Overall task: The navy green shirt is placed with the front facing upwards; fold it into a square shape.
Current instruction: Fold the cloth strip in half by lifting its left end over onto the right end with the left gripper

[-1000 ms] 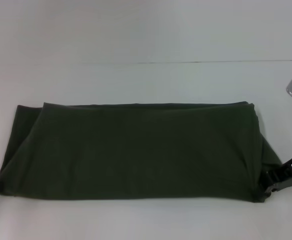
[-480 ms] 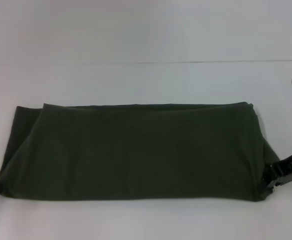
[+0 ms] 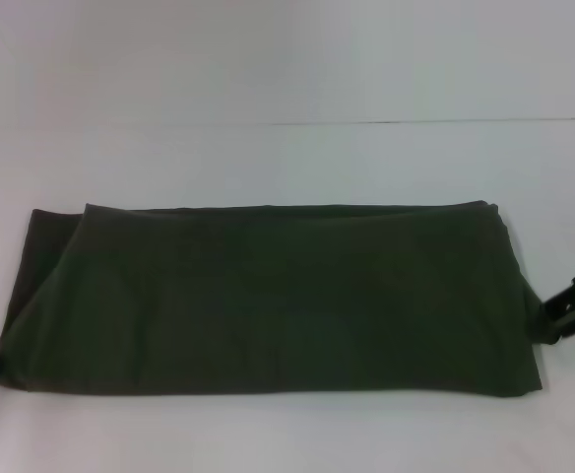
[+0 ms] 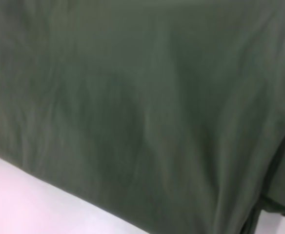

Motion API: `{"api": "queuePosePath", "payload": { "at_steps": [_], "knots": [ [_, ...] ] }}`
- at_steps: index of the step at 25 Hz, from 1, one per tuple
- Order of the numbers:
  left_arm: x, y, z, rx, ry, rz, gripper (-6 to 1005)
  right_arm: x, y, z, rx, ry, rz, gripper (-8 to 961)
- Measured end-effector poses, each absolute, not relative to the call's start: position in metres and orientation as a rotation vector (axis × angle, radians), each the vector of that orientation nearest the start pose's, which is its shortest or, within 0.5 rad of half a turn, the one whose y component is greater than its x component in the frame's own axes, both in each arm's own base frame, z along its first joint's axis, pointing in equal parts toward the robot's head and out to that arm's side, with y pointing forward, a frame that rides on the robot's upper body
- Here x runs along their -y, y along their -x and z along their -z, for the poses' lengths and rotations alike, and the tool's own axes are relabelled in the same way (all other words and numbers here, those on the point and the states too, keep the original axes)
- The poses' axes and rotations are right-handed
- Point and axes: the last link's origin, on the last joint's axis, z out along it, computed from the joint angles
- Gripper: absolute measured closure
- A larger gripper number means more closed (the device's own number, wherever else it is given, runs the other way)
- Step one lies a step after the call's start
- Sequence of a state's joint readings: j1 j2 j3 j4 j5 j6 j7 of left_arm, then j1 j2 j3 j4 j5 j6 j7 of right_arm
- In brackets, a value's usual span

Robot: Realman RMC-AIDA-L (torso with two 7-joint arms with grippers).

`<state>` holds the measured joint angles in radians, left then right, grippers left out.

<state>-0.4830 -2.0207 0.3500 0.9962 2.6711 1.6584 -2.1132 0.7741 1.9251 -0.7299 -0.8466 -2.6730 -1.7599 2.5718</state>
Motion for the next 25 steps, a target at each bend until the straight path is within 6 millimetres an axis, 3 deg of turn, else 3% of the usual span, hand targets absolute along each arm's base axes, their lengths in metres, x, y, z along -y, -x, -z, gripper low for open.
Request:
{"api": "queuePosePath", "payload": {
  "at_steps": [3,6,7,8,14,20,25],
  "knots": [
    [-0.295,0.357,-0.098,1.607,2.199,0.094,954,-0.371,-0.252,-0.089,-1.789,2.340,0.142,595],
    [-0.296,0.357,-0.098,1.604,2.198,0.100,954,-0.375,-0.239,-0.093,-1.753,2.420,-0.116,465],
    [-0.296,0.357,-0.099,1.603,2.196,0.101,954,-0.378,-0.229,-0.089,-1.691,2.501,-0.337,422],
    [-0.296,0.357,-0.099,1.602,2.195,0.103,954,-0.378,-0.229,-0.089,-1.691,2.501,-0.337,379],
    [-0.300,0.354,-0.101,1.583,2.190,0.126,955,-0.382,-0.213,-0.049,-1.364,2.670,-0.786,127],
    [-0.304,0.349,-0.107,1.600,2.174,0.151,934,-0.383,-0.209,-0.016,-0.994,2.676,-0.843,255],
    [-0.308,0.349,-0.128,1.585,2.057,0.315,908,-0.383,-0.208,0.004,-0.789,2.673,-0.821,238]
  ]
}}
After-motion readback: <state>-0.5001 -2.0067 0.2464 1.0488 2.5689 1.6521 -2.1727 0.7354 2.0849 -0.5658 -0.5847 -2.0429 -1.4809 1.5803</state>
